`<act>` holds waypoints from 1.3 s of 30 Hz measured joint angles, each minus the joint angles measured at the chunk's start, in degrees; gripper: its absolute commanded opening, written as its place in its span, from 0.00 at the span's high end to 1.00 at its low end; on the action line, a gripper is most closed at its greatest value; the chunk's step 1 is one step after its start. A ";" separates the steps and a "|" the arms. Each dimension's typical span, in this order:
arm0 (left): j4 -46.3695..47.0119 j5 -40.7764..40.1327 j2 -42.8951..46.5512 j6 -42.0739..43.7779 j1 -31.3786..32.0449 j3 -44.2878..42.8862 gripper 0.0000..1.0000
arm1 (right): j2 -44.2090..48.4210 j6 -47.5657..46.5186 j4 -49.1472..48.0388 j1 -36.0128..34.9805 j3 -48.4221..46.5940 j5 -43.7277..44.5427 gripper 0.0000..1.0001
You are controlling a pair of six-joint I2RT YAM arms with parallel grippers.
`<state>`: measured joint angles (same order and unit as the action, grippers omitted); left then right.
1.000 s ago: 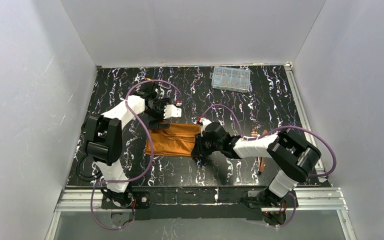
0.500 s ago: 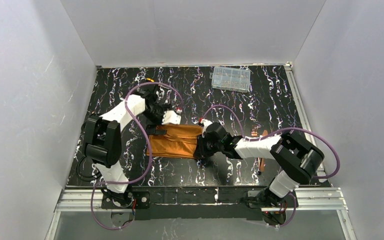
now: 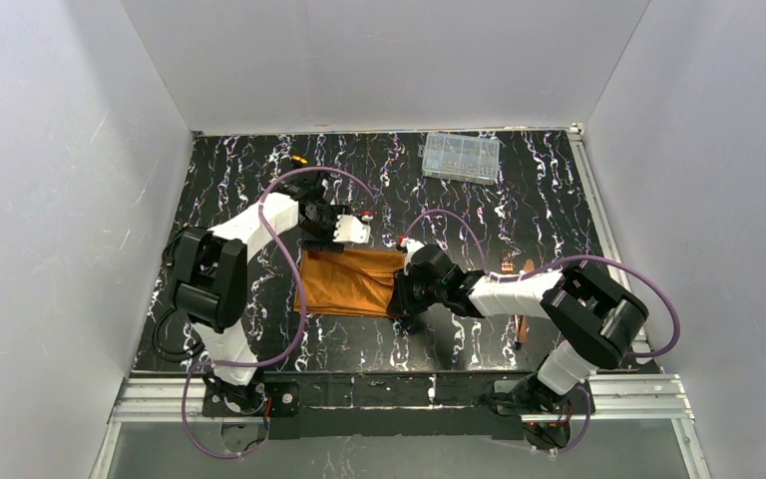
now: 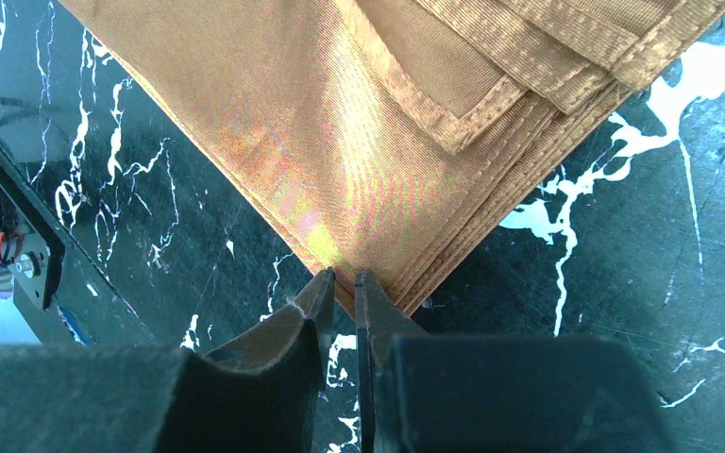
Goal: Fold the napkin into a case and place the utensils inside
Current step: Flatten out the 2/3-rectangle-folded napkin at the center of the board.
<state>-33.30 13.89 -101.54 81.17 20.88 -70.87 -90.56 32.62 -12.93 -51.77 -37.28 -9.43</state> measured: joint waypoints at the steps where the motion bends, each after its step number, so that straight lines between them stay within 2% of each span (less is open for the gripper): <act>1: 0.35 -0.26 -0.52 -0.46 -0.02 -0.83 0.55 | 0.00 0.00 0.00 0.00 0.00 0.00 0.77; 11: -5.62 -0.87 -7.54 -3.87 -0.37 -6.95 0.76 | 0.04 0.00 -0.04 0.00 0.11 0.07 0.78; 17: -9.40 1.29 -12.57 -10.97 -2.91 -18.21 0.83 | 0.33 0.20 -0.48 0.00 0.66 0.09 0.79; 18: -9.40 1.36 -13.31 -12.63 -3.65 -19.78 0.79 | 0.52 0.22 -0.50 0.00 0.85 0.07 0.79; 20: -9.53 1.09 -14.60 -15.93 -4.83 -22.27 0.62 | 0.98 0.24 -0.46 0.00 1.31 0.07 0.79; 21: -9.53 0.83 -15.39 -17.68 -5.33 -23.39 0.42 | 1.16 0.26 -0.46 0.00 1.49 0.04 0.79; 22: -9.40 0.57 -15.98 -19.47 -5.81 -24.04 0.08 | 1.33 0.26 -0.28 0.00 1.55 0.02 0.79; 23: -9.25 0.39 -16.20 -21.18 -6.36 -24.22 0.03 | 1.42 0.26 -0.09 0.00 1.57 0.00 0.79; 26: -8.48 0.35 -15.34 -26.05 -7.65 -22.67 0.02 | 1.60 0.28 0.15 0.00 1.62 0.00 0.77; 32: -9.38 -0.59 -8.24 -31.78 -8.17 -17.90 0.02 | 1.77 0.61 -0.07 0.00 1.84 -0.42 0.71; 34: -10.19 -2.43 -6.38 -34.95 -8.13 -19.56 0.02 | 1.97 0.55 0.09 0.00 1.81 -0.55 0.63; 36: -12.92 -2.29 -6.32 -37.03 -8.37 -23.78 0.02 | 2.40 0.20 1.40 0.00 1.31 -0.61 0.50; 39: -19.26 2.91 -6.75 -38.56 -10.10 -32.30 0.02 | 3.63 -1.62 6.97 -0.07 -1.42 0.28 0.41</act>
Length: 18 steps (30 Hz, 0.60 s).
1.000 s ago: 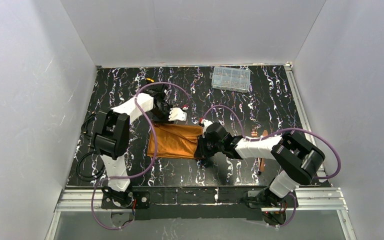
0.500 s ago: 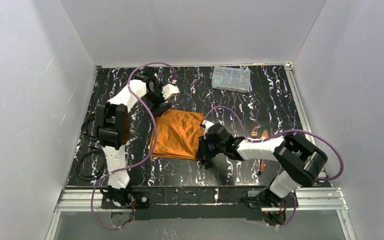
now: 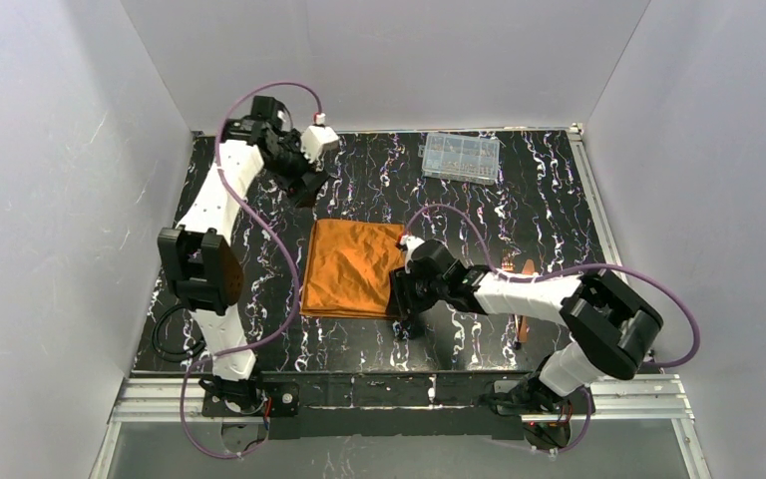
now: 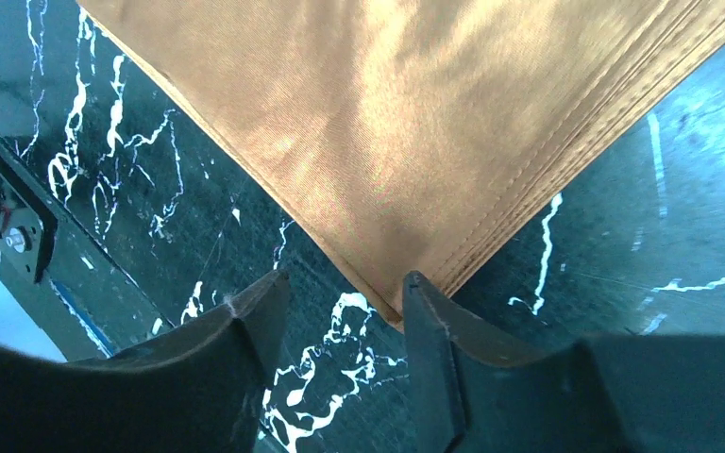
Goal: Fold the napkin into a case and place the utensils inside
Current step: Flatten out the 2/3-rectangle-folded napkin at the center of the board.
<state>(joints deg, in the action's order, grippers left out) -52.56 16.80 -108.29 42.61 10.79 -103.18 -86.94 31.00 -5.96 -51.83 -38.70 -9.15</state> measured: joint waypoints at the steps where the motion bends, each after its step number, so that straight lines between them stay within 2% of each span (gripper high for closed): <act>1: -2.60 2.86 0.00 1.03 -0.76 -2.54 0.02 | 0.52 -0.94 1.68 0.02 -0.94 0.39 0.40; 2: -5.20 5.51 0.33 2.71 -1.38 -3.98 0.02 | 1.49 -1.90 4.20 0.13 -2.40 0.92 0.40; 4: -8.76 7.96 2.32 6.86 -1.99 -1.07 0.02 | 3.23 -3.23 7.06 0.72 -4.70 1.09 0.41; 7: -12.04 7.96 5.75 12.74 0.52 12.72 0.02 | 4.85 -4.74 9.42 2.12 -8.13 0.96 0.45; 11: -11.06 7.87 6.73 16.37 4.35 30.49 0.02 | 4.02 -6.32 11.30 3.65 -10.69 0.83 0.48; 13: -10.95 8.11 6.75 16.37 4.59 33.20 0.02 | 1.81 -7.52 13.03 4.76 -12.57 0.81 0.48; 18: -6.23 9.27 8.96 14.27 4.55 33.55 0.02 | -6.36 -10.84 16.48 10.38 -22.10 -1.07 0.49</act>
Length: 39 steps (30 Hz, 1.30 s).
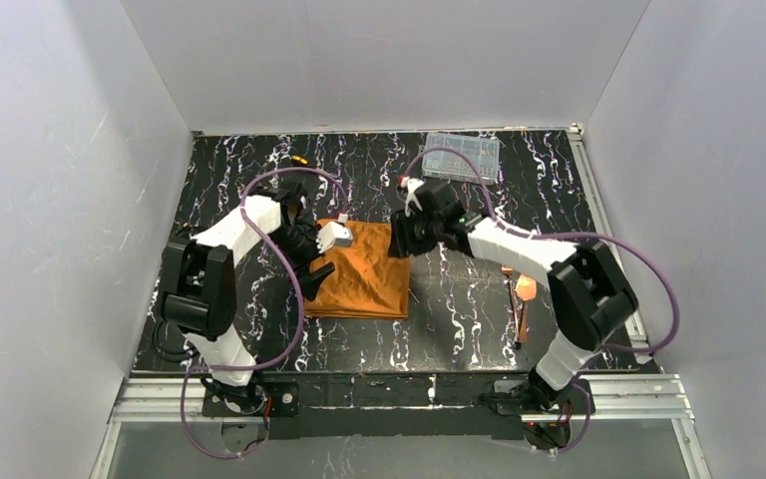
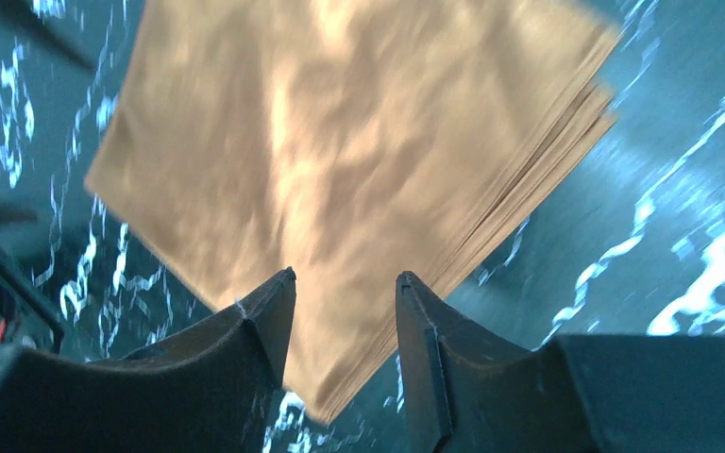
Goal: Fold the napkin into a case and place the utensils inside
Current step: Flatten out the 2/3-rectangle-folded napkin at the center of the board, then pick up the lower triangle-folded napkin from the center of the board.
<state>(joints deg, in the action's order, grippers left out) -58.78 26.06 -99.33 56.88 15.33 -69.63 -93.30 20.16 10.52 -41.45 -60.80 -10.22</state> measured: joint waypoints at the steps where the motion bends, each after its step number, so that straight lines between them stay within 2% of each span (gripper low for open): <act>1: 1.36 0.17 0.87 -0.20 0.11 0.72 0.02 | -1.44 -0.52 0.15 1.09 -1.95 -0.33 0.50; 6: 6.78 -1.07 4.66 -0.28 2.56 8.68 0.02 | -10.51 -2.14 0.07 6.71 -12.61 -3.48 0.53; 8: 6.82 -1.60 5.03 -0.90 3.37 9.73 0.02 | -14.47 -2.56 0.63 8.20 -16.17 -4.92 0.47; 10: 5.46 -1.36 5.20 -2.60 3.13 7.21 0.02 | -17.46 -3.02 1.77 9.05 -18.71 -5.57 0.32; 11: 4.13 -1.27 5.18 -3.69 2.62 3.91 0.02 | -18.14 -3.48 2.38 9.29 -19.19 -5.55 0.07; 12: 2.93 -1.29 5.16 -4.55 2.05 -0.15 0.02 | -18.25 -3.82 3.21 9.38 -19.26 -5.40 0.02; 14: 1.38 -0.85 5.20 -6.21 0.61 -11.41 0.02 | -17.46 -5.09 3.69 9.42 -19.19 -4.85 0.01; 16: 5.81 -0.24 6.93 -10.36 -1.53 -18.62 0.02 | -15.08 -5.42 1.03 9.66 -17.55 -4.66 0.01; 17: 9.27 -0.61 8.68 -12.96 -2.93 -19.10 0.03 | -13.55 -4.87 -1.31 9.88 -15.91 -5.05 0.01; 19: 12.63 -1.55 11.02 -15.34 -5.33 -17.44 0.14 | -10.16 -2.69 -5.38 11.02 -12.35 -7.48 0.01; 21: 11.32 -1.62 9.31 -16.41 -7.15 -17.77 0.18 | -9.46 -1.57 -7.10 12.59 -11.72 -8.81 0.01; 24: 8.17 0.24 -0.81 -18.82 -7.74 -23.50 0.10 | -9.44 -0.46 -8.50 14.27 -10.43 -8.02 0.01; 26: 7.08 1.99 -9.44 -21.88 -8.00 -26.86 0.09 | -9.44 -0.04 -8.33 14.71 -9.01 -6.75 0.01; 29: 5.73 2.82 -16.83 -26.32 -8.28 -27.41 0.08 | -9.73 0.31 -6.23 14.49 -8.52 -5.11 0.01; 32: 5.11 2.12 -20.00 -30.86 -8.48 -27.47 0.07 | -10.43 0.31 -5.07 13.90 -8.52 -3.34 0.03; 39: 8.50 -0.17 -20.87 -37.44 -8.57 -27.63 0.08 | -11.80 -0.94 -2.75 10.91 -8.52 -0.17 0.09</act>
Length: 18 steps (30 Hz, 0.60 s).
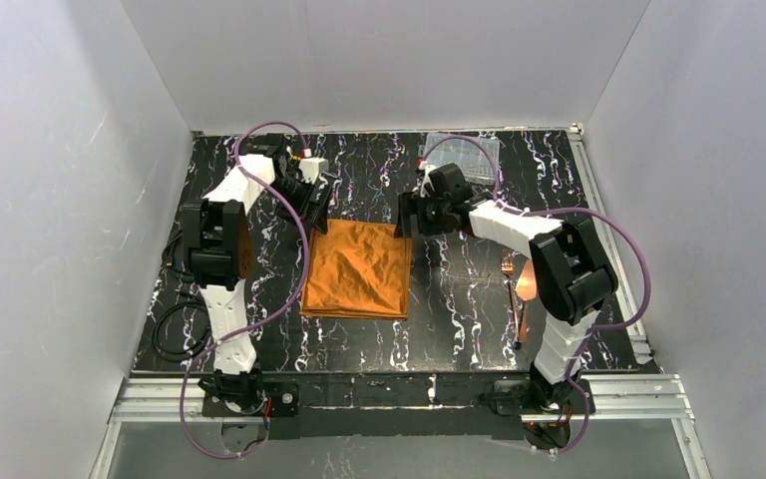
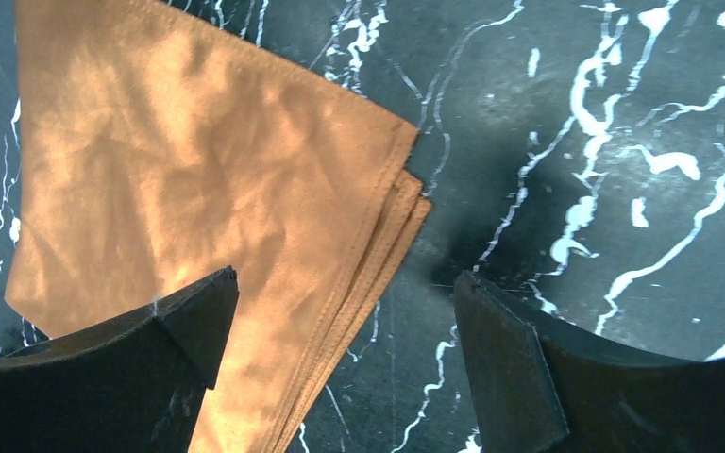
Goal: Fold the napkin into a case and place the utensils inside
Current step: Pick up the lower triangle-folded napkin from the center of the board.
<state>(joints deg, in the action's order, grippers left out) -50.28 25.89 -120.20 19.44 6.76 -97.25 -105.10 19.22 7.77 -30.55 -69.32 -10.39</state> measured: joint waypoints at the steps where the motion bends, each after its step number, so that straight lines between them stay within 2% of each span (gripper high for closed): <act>1: 0.55 -0.09 -0.52 -0.44 0.00 -0.26 0.10 | 0.00 -0.13 0.04 -0.59 -0.07 0.11 0.12; 7: 2.43 -0.35 -5.22 -1.62 0.00 -1.31 0.25 | -0.07 -0.31 -0.02 -4.13 -0.72 0.15 0.24; 18: 3.34 2.23 -6.91 -1.66 -0.55 -3.28 0.37 | -0.33 1.20 -2.80 -10.88 -0.63 -3.85 0.35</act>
<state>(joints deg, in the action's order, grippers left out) -46.94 28.12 -127.11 17.78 6.22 -100.53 -105.43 20.43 4.97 -41.43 -69.95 -14.24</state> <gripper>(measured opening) 0.661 0.667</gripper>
